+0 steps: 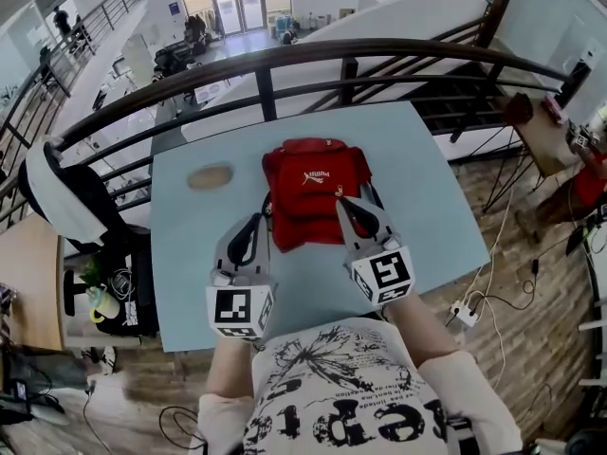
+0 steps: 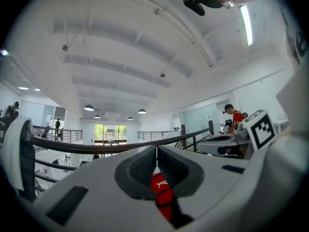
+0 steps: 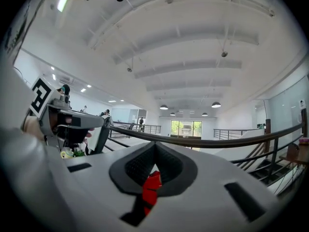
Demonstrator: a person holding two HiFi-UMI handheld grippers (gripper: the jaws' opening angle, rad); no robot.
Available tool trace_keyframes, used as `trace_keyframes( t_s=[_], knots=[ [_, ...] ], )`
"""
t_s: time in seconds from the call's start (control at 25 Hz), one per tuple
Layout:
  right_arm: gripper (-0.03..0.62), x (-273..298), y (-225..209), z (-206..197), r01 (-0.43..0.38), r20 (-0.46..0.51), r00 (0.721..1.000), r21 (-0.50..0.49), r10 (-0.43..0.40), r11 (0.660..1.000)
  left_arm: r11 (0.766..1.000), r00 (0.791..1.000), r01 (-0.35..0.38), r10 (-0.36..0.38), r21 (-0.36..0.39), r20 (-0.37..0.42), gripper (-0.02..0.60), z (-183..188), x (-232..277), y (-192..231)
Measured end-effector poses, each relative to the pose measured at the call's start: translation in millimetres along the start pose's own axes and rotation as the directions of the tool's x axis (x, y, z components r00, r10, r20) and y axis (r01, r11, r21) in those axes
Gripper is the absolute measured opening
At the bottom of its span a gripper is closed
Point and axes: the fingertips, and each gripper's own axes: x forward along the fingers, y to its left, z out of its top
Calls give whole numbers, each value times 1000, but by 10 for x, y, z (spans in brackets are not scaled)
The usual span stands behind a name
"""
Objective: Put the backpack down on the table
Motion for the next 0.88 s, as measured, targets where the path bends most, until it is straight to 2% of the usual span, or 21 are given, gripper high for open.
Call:
trace_keyframes(
  t_s=[0.36,0.88],
  knots=[
    [-9,43,-52,-39,18,-9,1000,-3,-18,1000,999,1000,-17,17,-28,-22,14,-51,57,83],
    [-9,12,-50,-85,17,-9,1000,3,-17,1000,999,999,-3,1,-44,-52,14,-126,87,35]
  ],
)
